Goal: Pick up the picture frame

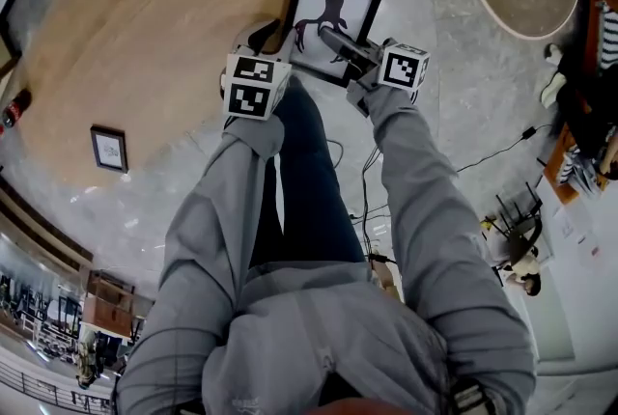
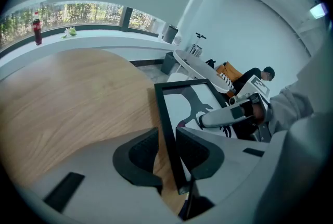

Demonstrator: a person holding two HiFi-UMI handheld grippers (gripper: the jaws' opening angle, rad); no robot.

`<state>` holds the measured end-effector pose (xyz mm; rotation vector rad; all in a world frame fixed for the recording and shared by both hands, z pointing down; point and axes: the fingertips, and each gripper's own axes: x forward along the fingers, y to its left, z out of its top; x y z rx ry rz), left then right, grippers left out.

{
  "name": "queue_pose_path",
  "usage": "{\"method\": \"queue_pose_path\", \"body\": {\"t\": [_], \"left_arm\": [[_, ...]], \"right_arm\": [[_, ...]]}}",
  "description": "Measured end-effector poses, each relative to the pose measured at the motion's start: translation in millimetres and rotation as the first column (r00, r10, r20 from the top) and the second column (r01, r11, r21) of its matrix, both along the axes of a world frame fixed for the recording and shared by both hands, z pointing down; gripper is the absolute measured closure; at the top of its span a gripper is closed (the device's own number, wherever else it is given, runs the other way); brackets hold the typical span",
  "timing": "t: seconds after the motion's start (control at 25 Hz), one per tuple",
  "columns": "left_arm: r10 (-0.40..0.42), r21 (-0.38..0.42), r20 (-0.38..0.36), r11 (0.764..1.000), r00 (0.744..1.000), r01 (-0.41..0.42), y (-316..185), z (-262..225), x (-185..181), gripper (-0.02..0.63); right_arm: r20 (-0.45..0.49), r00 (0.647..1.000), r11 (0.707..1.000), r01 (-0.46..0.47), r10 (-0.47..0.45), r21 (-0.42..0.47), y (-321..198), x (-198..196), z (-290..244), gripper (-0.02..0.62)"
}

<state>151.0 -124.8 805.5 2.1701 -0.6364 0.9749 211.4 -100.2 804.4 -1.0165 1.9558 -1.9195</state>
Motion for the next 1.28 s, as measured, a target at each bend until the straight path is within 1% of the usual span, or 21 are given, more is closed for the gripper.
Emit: {"method": "queue_pose_path", "body": {"t": [0.12, 0.2, 0.4, 0.48, 0.56, 0.68, 0.8, 1.0, 1.12, 1.28], "left_arm": [[-0.028, 0.001, 0.001, 1.000, 1.000, 0.028, 21, -82, -37, 0.489], [-0.033, 0.017, -0.001, 0.999, 0.999, 0.033, 25, -123, -54, 0.489], [-0.025, 0.033, -0.007, 0.999, 1.000, 0.025, 15, -152, -67, 0.492], [-0.025, 0.043, -0.005, 0.999, 1.000, 0.025, 19, -167, -74, 0.513], [-0.025, 0.043, -0.001, 0.999, 1.000, 0.025, 22, -168, -77, 0.549], [-0.041, 0.019, -0.012, 0.999, 0.999, 0.042, 25, -175, -79, 0.586], [-0.067, 0.001, -0.044, 0.998, 0.997, 0.067, 22, -207, -84, 0.588], [-0.117, 0.018, -0.057, 0.993, 0.992, 0.118, 26, -260, -113, 0.588], [-0.118, 0.041, -0.062, 0.992, 0.991, 0.121, 29, -293, -130, 0.588], [-0.103, 0.074, -0.074, 0.991, 0.992, 0.109, 48, -327, -153, 0.588]], "right_arm": [[-0.041, 0.999, 1.000, 0.009, -0.011, -0.029, 28, -29, -67, 0.558], [-0.077, 0.996, 0.999, 0.031, -0.034, -0.043, 35, -38, -94, 0.558], [-0.126, 0.991, 0.996, 0.032, -0.042, -0.086, 23, -37, -109, 0.558], [-0.144, 0.988, 0.995, 0.035, -0.048, -0.097, 24, -41, -121, 0.558], [-0.158, 0.986, 0.993, 0.041, -0.057, -0.107, 26, -42, -121, 0.558], [-0.180, 0.982, 0.993, 0.045, -0.064, -0.107, 26, -45, -127, 0.558], [-0.206, 0.977, 0.995, 0.039, -0.057, -0.091, 25, -51, -154, 0.558], [-0.247, 0.967, 0.996, 0.041, -0.060, -0.081, 41, -72, -202, 0.558], [-0.270, 0.961, 0.997, 0.043, -0.059, -0.067, 47, -82, -234, 0.558], [-0.325, 0.943, 0.998, 0.061, -0.069, -0.034, 64, -95, -267, 0.558]]}}
